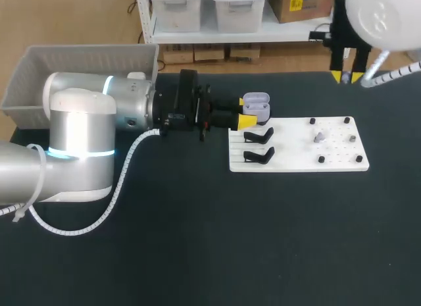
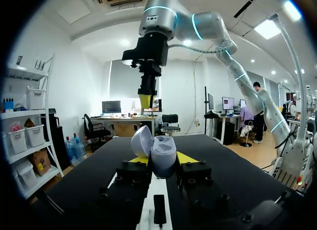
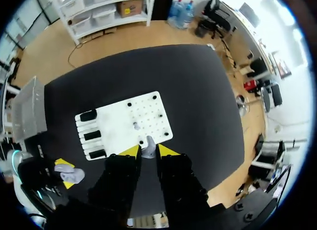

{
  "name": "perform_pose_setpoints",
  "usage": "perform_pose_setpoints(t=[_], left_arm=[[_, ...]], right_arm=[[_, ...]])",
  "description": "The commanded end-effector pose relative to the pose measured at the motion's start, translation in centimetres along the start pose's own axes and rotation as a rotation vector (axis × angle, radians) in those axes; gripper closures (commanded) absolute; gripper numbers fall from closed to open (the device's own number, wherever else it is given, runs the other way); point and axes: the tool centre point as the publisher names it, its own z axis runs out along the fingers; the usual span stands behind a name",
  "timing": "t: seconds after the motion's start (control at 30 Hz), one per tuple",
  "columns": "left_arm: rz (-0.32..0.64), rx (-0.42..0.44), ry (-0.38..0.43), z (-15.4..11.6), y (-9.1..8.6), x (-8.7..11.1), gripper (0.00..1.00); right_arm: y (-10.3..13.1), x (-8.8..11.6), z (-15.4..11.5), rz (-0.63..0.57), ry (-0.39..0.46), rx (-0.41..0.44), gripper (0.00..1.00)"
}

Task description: Pick up each earbud case from the left stands, insert the matching earbuds, close the lid, and place the case in the box.

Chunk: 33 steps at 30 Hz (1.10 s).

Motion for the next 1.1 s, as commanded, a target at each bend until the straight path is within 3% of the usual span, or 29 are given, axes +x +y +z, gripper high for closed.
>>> perform_pose_setpoints(t=[0.03, 0.23, 0.3, 1.0, 1.1], left_arm=[[0.003, -0.003, -0.002, 0.0, -0.1, 0.0, 1.00], [0.003, -0.003, -0.002, 0.0, -0.1, 0.0, 1.00], [0.003, -0.003, -0.002, 0.0, -0.1, 0.0, 1.00], [0.003, -0.003, -0.002, 0.0, -0.1, 0.0, 1.00], [0.003, -0.003, -0.002, 0.0, -0.1, 0.0, 1.00]], right_arm=[[0.7, 1.5, -1.1, 0.041, 0.001, 0.005, 1.00], [1.9, 3.3, -1.9, 0.057, 0.021, -0.017, 1.00], [2.3, 3.9, -2.3, 0.052, 0.030, -0.058, 1.00], [2.3, 3.9, -2.3, 0.052, 0.030, -0.058, 1.00], [3.8, 5.0, -4.0, 0.068, 0.015, -0.073, 1.00]])
